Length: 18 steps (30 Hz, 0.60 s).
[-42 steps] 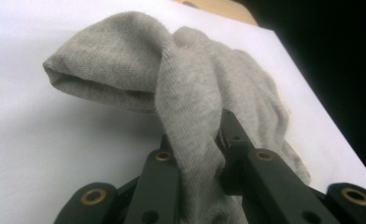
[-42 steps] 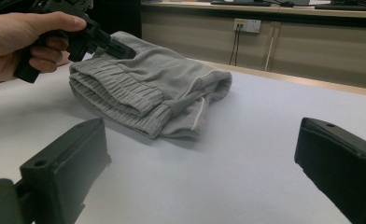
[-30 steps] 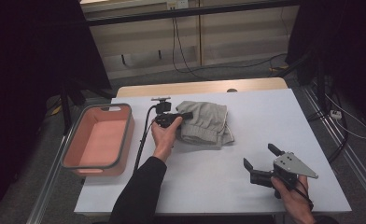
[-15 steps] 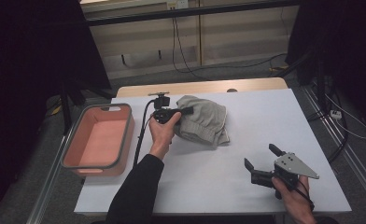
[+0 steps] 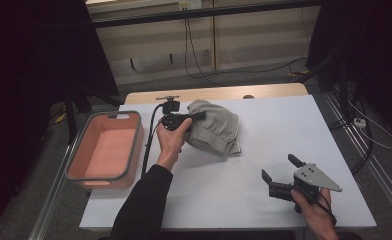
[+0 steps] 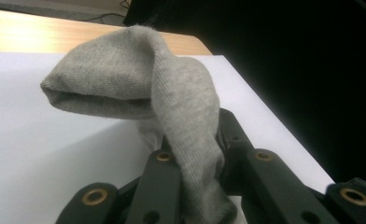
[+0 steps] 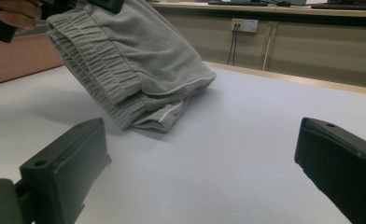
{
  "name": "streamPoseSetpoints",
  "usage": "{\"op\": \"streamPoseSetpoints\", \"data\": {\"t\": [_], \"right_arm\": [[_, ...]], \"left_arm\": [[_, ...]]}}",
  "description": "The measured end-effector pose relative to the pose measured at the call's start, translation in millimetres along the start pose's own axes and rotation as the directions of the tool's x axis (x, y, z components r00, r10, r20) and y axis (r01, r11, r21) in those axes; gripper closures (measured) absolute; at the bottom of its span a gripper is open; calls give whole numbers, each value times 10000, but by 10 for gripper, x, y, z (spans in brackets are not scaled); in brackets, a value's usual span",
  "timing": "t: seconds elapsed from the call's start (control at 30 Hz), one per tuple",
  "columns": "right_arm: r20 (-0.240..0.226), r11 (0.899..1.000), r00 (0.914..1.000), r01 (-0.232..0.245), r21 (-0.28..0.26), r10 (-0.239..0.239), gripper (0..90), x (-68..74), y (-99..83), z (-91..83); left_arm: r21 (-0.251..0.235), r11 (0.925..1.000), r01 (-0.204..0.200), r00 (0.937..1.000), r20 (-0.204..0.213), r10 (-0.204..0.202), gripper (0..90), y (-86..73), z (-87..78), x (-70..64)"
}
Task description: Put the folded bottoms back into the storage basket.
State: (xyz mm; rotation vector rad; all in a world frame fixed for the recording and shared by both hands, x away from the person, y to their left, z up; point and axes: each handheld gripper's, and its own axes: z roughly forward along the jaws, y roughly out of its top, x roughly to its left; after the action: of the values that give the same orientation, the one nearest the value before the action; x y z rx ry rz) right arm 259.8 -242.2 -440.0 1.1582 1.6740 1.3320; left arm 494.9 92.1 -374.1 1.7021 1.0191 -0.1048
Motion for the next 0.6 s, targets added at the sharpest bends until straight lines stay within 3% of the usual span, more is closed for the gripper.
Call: {"op": "streamPoseSetpoints", "data": {"t": [0.17, 0.6], "right_arm": [[1, 10000, 10000, 1, -4, -1, 23, 1, 0, 1], [-5, 10000, 10000, 25, -10, -25, 23, 2, 0, 5]], "left_arm": [[-51, 10000, -84, 9999, 112, 84, 809, 28, -37, -44], [-33, 9961, -883, 9961, 43, 883, 809, 133, -207, -156]]}}
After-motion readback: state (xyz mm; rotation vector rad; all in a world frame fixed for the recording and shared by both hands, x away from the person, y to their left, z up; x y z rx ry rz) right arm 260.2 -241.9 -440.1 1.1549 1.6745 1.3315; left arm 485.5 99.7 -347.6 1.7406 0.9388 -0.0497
